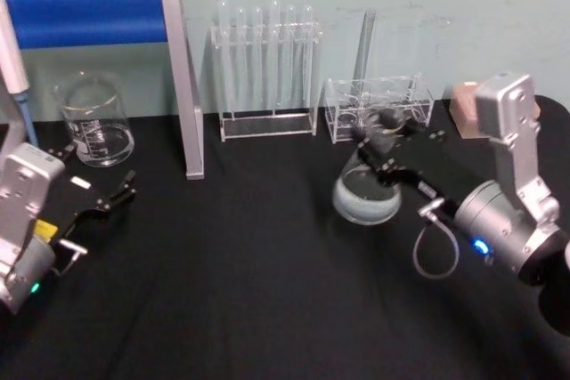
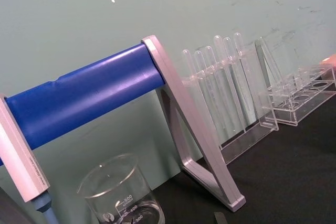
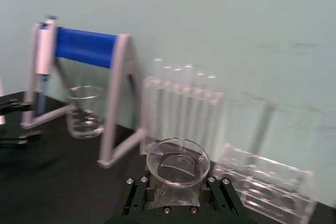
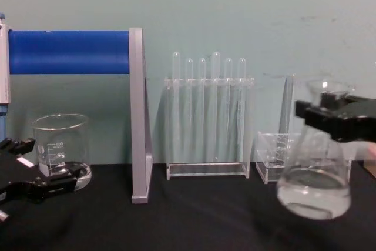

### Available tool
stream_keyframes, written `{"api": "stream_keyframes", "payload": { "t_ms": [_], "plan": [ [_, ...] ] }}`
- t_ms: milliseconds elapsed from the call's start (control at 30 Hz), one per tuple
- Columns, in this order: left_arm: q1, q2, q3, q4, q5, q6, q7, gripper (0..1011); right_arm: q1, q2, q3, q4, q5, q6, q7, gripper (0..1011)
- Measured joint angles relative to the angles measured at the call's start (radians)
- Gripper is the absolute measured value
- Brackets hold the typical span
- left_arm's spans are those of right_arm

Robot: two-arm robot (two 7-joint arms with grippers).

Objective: Grasp the erlenmeyer flask with one hand, shake it three times, then place it back.

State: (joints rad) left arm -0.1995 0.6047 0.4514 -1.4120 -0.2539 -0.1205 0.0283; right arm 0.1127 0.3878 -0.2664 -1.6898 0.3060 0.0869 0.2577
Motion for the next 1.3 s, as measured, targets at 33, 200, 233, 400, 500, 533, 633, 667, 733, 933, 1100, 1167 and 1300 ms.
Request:
{"api": "stream_keyframes", "payload": {
  "t_ms": [33,200,233,400,500,533,633,667,733,933,1100,1167,1300],
  "plan": [
    [0.000,0.000,0.000,0.000,0.000,0.000,0.000,1001,0.003,-0.002,0.006,0.006,-0.003,0.000,-0.005,449],
    [0.000,0.000,0.000,0.000,0.000,0.000,0.000,1001,0.019,-0.019,0.041,0.038,-0.018,0.000,-0.028,449],
    [0.000,0.000,0.000,0.000,0.000,0.000,0.000,1001,0.020,-0.021,0.044,0.041,-0.020,0.000,-0.030,449],
    [0.000,0.000,0.000,0.000,0.000,0.000,0.000,1001,0.029,-0.032,0.068,0.060,-0.037,0.000,-0.042,449],
    [0.000,0.000,0.000,0.000,0.000,0.000,0.000,1001,0.031,-0.037,0.074,0.064,-0.044,0.001,-0.043,449],
    [0.000,0.000,0.000,0.000,0.000,0.000,0.000,1001,0.031,-0.040,0.077,0.064,-0.048,0.002,-0.042,449],
    [0.000,0.000,0.000,0.000,0.000,0.000,0.000,1001,0.029,-0.044,0.078,0.063,-0.053,0.004,-0.033,449],
    [0.000,0.000,0.000,0.000,0.000,0.000,0.000,1001,0.027,-0.045,0.078,0.061,-0.054,0.004,-0.030,449],
    [0.000,0.000,0.000,0.000,0.000,0.000,0.000,1001,0.022,-0.048,0.075,0.053,-0.055,0.006,-0.019,449],
    [0.000,0.000,0.000,0.000,0.000,0.000,0.000,1001,0.004,-0.049,0.054,0.025,-0.054,0.012,0.015,449],
    [0.000,0.000,0.000,0.000,0.000,0.000,0.000,1001,-0.018,-0.045,0.021,-0.016,-0.042,0.020,0.050,449],
    [0.000,0.000,0.000,0.000,0.000,0.000,0.000,1001,-0.027,-0.041,0.003,-0.033,-0.035,0.023,0.065,449],
    [0.000,0.000,0.000,0.000,0.000,0.000,0.000,1001,-0.040,-0.033,-0.022,-0.058,-0.025,0.025,0.085,449]
  ]
}}
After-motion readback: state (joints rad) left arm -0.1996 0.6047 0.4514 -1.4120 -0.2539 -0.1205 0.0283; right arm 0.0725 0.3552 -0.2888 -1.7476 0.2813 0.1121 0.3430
